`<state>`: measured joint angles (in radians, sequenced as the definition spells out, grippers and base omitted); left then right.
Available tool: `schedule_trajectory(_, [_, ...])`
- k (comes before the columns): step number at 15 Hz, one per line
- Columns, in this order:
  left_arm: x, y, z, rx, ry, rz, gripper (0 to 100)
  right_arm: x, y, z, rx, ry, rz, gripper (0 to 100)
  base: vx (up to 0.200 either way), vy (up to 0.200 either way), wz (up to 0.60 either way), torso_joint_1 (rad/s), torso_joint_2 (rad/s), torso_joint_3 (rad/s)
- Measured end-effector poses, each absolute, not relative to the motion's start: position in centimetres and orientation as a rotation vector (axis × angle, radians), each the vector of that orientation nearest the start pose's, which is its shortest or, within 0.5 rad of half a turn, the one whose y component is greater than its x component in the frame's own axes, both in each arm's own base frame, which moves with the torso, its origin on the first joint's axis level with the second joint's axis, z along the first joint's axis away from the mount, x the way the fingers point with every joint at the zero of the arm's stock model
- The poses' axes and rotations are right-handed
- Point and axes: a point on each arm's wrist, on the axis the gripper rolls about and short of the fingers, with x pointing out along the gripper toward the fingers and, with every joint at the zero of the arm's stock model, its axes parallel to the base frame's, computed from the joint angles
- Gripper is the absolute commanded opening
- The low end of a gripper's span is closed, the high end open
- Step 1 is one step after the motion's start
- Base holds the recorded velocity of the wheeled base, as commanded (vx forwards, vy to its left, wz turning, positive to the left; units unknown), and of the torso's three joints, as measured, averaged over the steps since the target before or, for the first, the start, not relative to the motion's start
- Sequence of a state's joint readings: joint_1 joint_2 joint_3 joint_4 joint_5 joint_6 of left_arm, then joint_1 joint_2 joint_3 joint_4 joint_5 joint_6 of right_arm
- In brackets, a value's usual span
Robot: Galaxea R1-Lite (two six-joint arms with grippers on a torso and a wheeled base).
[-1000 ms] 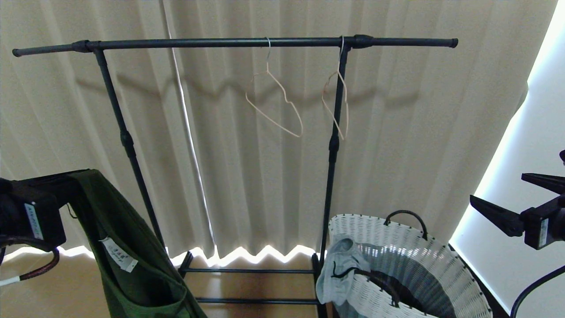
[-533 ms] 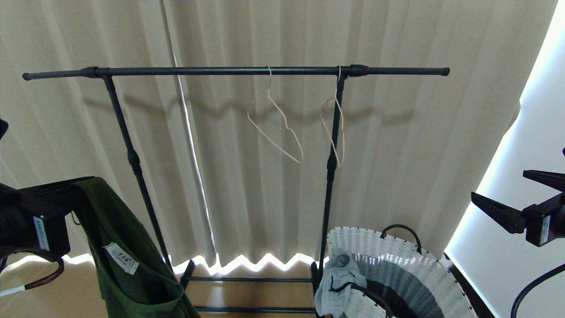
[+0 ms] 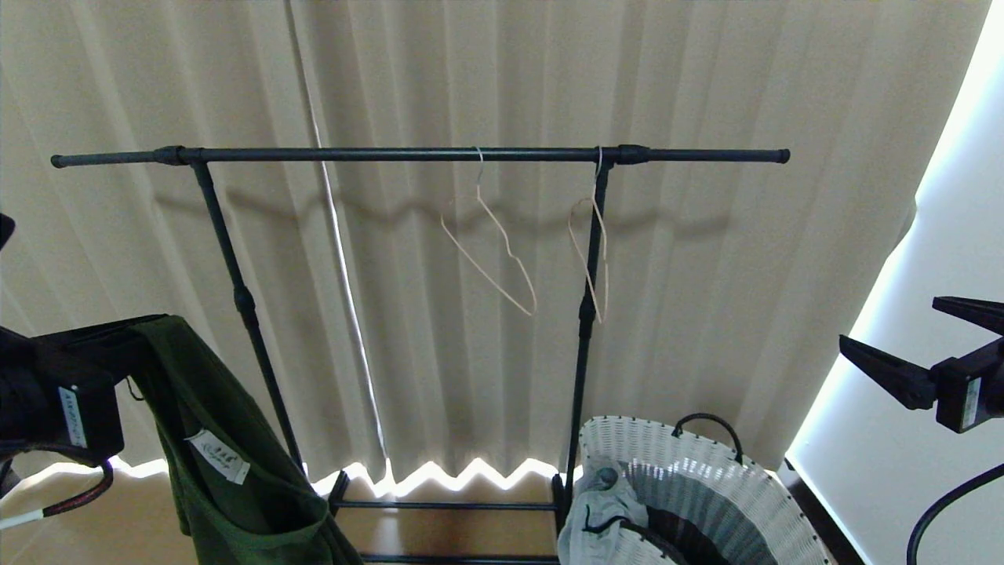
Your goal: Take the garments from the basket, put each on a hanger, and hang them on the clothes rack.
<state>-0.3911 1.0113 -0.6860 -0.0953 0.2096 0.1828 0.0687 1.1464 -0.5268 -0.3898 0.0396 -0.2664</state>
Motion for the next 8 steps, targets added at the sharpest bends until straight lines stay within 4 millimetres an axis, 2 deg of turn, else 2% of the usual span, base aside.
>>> schedule_trajectory(8, [12.13,-4.5,24.62,0.25,0.204,-0.201,0,16.62,1.24,21.09,-0.268,0.177,0.134,100,0.0,0.2,0.0,0.003,0.0,0.002])
